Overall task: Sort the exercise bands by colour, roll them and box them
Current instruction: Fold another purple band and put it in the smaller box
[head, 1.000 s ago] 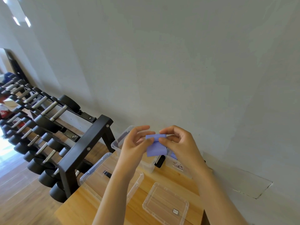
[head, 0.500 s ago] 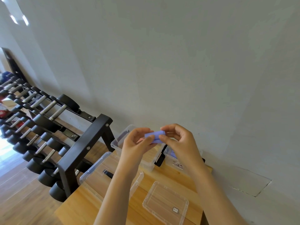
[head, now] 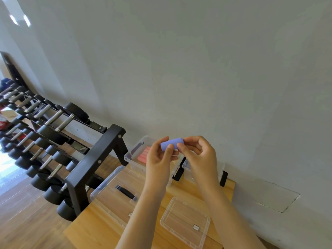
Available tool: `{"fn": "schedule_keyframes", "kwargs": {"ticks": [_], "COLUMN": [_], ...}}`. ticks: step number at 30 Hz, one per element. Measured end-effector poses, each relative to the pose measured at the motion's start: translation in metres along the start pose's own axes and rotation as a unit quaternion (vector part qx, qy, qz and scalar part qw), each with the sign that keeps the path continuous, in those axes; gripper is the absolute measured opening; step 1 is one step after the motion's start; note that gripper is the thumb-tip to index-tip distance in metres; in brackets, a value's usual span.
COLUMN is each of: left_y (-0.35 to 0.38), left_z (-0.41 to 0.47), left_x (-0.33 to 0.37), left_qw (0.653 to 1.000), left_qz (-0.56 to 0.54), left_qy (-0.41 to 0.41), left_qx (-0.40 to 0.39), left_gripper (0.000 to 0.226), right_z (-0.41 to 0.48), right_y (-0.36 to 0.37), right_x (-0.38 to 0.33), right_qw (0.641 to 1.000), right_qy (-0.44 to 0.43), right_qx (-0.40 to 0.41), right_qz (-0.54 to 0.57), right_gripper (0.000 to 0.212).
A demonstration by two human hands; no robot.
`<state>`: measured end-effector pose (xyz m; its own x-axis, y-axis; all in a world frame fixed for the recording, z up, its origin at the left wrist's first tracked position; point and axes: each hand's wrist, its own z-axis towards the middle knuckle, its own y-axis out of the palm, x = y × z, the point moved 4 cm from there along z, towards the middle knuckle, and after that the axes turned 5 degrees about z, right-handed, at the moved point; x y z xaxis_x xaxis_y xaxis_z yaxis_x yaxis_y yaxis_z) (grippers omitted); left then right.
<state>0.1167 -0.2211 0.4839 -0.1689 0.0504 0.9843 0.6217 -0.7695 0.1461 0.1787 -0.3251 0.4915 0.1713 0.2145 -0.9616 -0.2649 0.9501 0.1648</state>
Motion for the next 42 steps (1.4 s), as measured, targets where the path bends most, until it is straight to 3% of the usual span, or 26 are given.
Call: {"fn": "schedule_keyframes", "kwargs": {"ticks": [8, 15, 23, 30, 42], "left_y": [0.019, 0.003, 0.008, 0.043, 0.074], "left_z": [-0.003, 0.011, 0.04, 0.087, 0.181], "left_x": [-0.006, -0.027, -0.055, -0.111, -0.274], "left_qw": [0.999, 0.998, 0.995, 0.988, 0.963], "left_qz": [0.018, 0.025, -0.006, 0.016, 0.147], "left_qy": [0.034, -0.013, -0.079, -0.144, -0.228], "left_qx": [0.0, -0.05, -0.059, -0.054, -0.007], "left_gripper": [0.028, 0.034, 0.025, 0.023, 0.02], "right_z": [-0.012, -0.011, 0.026, 0.091, 0.183], "right_y": [0.003, -0.011, -0.033, -0.058, -0.084], "right_x": [0.006, 0.012, 0.054, 0.106, 0.293], "right_qw": [0.994, 0.997, 0.984, 0.974, 0.928], "right_qy": [-0.056, -0.019, 0.17, 0.219, 0.37], "right_qx": [0.081, 0.079, 0.024, -0.048, -0.036], "right_qz": [-0.037, -0.012, 0.05, 0.038, 0.017], "right_gripper": [0.003, 0.009, 0.019, 0.007, 0.009]}}
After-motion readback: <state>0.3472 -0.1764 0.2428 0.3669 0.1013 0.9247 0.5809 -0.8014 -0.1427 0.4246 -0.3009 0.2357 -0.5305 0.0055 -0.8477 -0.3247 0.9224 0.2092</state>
